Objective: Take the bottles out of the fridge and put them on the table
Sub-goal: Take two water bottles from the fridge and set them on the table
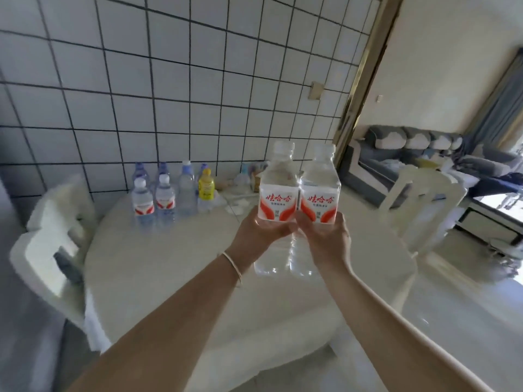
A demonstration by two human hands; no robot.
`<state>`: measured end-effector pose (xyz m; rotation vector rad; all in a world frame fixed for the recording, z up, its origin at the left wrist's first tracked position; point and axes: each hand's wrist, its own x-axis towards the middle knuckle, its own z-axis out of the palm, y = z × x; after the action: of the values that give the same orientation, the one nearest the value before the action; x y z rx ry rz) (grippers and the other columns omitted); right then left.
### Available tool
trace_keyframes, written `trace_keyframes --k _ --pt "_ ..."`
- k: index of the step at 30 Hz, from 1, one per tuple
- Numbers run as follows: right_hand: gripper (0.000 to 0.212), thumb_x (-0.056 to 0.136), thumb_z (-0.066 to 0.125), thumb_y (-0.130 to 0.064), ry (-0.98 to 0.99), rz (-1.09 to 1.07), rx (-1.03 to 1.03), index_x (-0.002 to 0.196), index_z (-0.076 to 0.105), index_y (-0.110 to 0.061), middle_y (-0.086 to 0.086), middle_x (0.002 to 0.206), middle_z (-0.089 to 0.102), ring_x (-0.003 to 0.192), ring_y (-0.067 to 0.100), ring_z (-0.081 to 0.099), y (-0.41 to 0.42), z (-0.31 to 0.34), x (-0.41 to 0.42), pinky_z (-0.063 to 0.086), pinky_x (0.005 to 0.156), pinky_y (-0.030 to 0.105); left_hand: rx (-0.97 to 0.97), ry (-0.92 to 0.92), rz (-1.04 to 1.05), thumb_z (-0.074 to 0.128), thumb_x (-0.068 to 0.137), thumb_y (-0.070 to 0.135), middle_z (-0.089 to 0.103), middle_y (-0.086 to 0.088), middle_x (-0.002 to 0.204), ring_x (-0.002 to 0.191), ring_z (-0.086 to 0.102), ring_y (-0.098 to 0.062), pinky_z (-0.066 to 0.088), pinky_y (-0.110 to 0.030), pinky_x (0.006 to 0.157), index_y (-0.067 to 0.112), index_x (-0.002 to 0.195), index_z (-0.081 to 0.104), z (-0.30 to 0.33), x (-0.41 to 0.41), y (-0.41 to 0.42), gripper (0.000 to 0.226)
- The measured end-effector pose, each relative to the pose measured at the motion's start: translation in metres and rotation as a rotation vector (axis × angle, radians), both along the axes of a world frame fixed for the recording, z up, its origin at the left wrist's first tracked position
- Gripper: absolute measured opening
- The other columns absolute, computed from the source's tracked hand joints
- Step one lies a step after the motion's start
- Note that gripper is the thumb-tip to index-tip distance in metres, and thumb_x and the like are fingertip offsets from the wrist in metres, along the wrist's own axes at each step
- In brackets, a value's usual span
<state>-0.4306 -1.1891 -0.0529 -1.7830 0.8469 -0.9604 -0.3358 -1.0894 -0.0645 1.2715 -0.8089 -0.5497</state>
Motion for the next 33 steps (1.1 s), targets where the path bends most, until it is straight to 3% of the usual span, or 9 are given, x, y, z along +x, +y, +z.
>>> trace_keyframes --k 3,10,15,18,20,22,25,28,33 --pt "0.042 0.061 0.078 -0.048 -0.037 0.131 0.054 0.089 0.050 -0.035 -0.012 0.087 0.065 0.083 0.010 0.065 -0.028 -0.012 0.052 0.053 0.073 0.029 0.019 0.000 0.125 0.080 0.070 0.016 0.074 -0.001 0.101 0.094 0.071 -0.014 0.056 -0.027 0.080 0.027 0.100 0.065 -0.005 0.044 -0.019 0.035" --pt "0.040 0.067 0.082 -0.030 -0.062 0.345 0.109 0.098 0.056 -0.032 -0.008 0.088 0.071 0.083 0.006 0.069 -0.072 -0.042 0.176 0.053 0.073 0.023 -0.002 0.058 0.263 0.077 0.073 0.011 0.074 0.006 0.090 0.081 0.071 -0.002 0.053 -0.014 0.064 0.029 0.100 0.061 -0.038 0.159 -0.055 0.036" --pt "0.061 0.053 0.084 -0.044 -0.001 0.413 0.203 0.105 0.054 -0.032 -0.003 0.098 0.070 0.090 0.013 0.069 -0.102 -0.072 0.264 0.056 0.079 0.036 0.016 0.103 0.357 0.083 0.067 0.017 0.072 0.004 0.105 0.097 0.068 -0.008 0.055 -0.027 0.084 0.027 0.115 0.058 -0.073 0.241 -0.076 0.055" --pt "0.051 0.060 0.084 -0.026 0.022 0.434 0.236 0.096 0.049 -0.036 -0.001 0.095 0.067 0.090 0.018 0.067 -0.114 -0.094 0.307 0.055 0.075 0.034 0.061 0.133 0.407 0.083 0.067 0.015 0.071 0.003 0.106 0.098 0.068 -0.008 0.056 -0.025 0.084 0.026 0.114 0.057 -0.097 0.284 -0.085 0.055" --pt "0.049 0.066 0.081 -0.012 0.024 0.445 0.245 0.092 0.047 -0.035 0.000 0.092 0.064 0.087 0.020 0.065 -0.122 -0.108 0.332 0.054 0.074 0.035 0.128 0.160 0.454 0.089 0.057 0.029 0.070 -0.001 0.108 0.101 0.067 -0.014 0.055 -0.037 0.090 0.022 0.115 0.056 -0.114 0.310 -0.090 0.067" --pt "0.050 0.065 0.081 -0.011 0.048 0.448 0.248 0.093 0.046 -0.035 0.000 0.091 0.063 0.084 0.018 0.064 -0.127 -0.125 0.354 0.054 0.072 0.034 0.196 0.156 0.489 0.091 0.045 0.042 0.069 -0.003 0.111 0.104 0.066 -0.019 0.053 -0.048 0.091 0.020 0.118 0.052 -0.133 0.332 -0.093 0.086" --pt "0.046 0.064 0.081 -0.016 0.082 0.420 0.283 0.092 0.048 -0.033 -0.003 0.087 0.064 0.078 0.015 0.064 -0.137 -0.149 0.381 0.051 0.066 0.030 0.306 0.146 0.537 0.091 0.039 0.048 0.069 -0.004 0.108 0.102 0.067 -0.024 0.053 -0.054 0.088 0.022 0.116 0.051 -0.168 0.359 -0.099 0.091" --pt "0.044 0.065 0.081 -0.011 0.142 0.445 0.302 0.087 0.048 -0.031 -0.005 0.082 0.064 0.073 0.014 0.062 -0.141 -0.171 0.403 0.049 0.062 0.025 0.382 0.138 0.588 0.090 0.040 0.046 0.071 0.000 0.103 0.097 0.068 -0.018 0.054 -0.050 0.087 0.022 0.112 0.054 -0.192 0.379 -0.102 0.084" --pt "0.047 0.063 0.082 -0.009 0.209 0.439 0.282 0.081 0.045 -0.032 -0.007 0.078 0.061 0.069 0.012 0.059 -0.146 -0.202 0.434 0.047 0.056 0.018 0.435 0.180 0.637 0.086 0.037 0.044 0.071 0.000 0.101 0.092 0.068 -0.010 0.054 -0.030 0.082 0.016 0.111 0.056 -0.222 0.409 -0.103 0.085"
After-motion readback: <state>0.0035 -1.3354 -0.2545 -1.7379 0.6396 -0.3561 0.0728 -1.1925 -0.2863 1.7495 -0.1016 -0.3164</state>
